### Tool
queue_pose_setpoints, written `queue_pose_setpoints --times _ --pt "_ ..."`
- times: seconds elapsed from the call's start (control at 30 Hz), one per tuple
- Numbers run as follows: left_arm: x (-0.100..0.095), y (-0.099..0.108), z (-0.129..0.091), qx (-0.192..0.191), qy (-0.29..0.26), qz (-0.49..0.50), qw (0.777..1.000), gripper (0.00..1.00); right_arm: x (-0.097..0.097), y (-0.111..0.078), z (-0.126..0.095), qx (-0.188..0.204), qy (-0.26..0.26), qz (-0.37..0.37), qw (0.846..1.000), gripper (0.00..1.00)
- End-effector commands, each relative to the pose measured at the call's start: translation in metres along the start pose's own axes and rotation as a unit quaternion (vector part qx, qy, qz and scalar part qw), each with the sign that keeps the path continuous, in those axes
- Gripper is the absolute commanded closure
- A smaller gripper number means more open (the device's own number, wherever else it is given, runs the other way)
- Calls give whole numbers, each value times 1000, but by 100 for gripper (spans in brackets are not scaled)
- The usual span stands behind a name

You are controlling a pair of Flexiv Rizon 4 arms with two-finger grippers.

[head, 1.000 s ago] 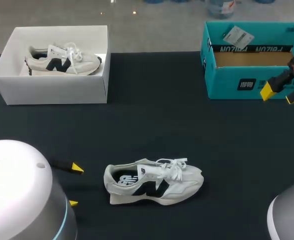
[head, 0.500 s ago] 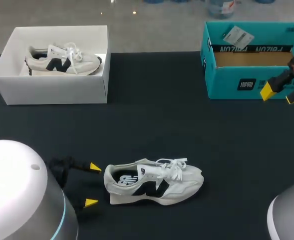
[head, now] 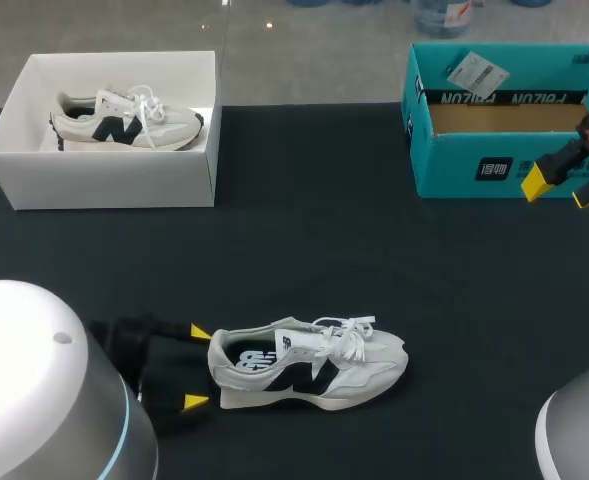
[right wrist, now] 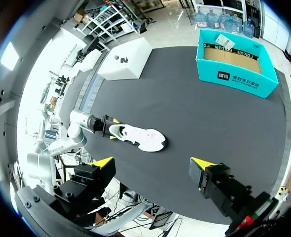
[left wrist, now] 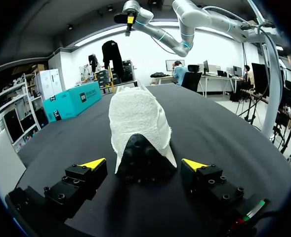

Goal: Take the shoe out of the shoebox, open the shoe tongue, remove and reinsert the insole, then place the shoe into the shoebox

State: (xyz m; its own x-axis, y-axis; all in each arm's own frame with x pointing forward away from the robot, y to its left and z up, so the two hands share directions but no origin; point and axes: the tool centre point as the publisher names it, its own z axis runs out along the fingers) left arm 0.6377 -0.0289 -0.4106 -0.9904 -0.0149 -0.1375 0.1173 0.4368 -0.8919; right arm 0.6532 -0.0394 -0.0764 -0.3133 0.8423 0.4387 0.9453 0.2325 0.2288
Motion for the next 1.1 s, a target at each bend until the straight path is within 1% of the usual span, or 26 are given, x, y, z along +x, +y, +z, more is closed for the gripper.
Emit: queue_pose_setpoints --times 0.03,0.23,0.57,0.83,1.1 --pt "-2 1 9 1 5 0 1000 0 0 3 0 3 0 0 1000 0" --pt "-3 -1 15 2 8 1 1000 0 0 3 0 3 0 0 1000 0" --pt "-11 -2 25 -2 9 6 1000 0 0 3 0 3 0 0 1000 0" --pt "-21 3 35 -6 17 4 1000 0 0 3 0 3 0 0 1000 0" --pt "-19 5 39 -2 36 3 999 0 0 3 0 3 0 0 1000 0"
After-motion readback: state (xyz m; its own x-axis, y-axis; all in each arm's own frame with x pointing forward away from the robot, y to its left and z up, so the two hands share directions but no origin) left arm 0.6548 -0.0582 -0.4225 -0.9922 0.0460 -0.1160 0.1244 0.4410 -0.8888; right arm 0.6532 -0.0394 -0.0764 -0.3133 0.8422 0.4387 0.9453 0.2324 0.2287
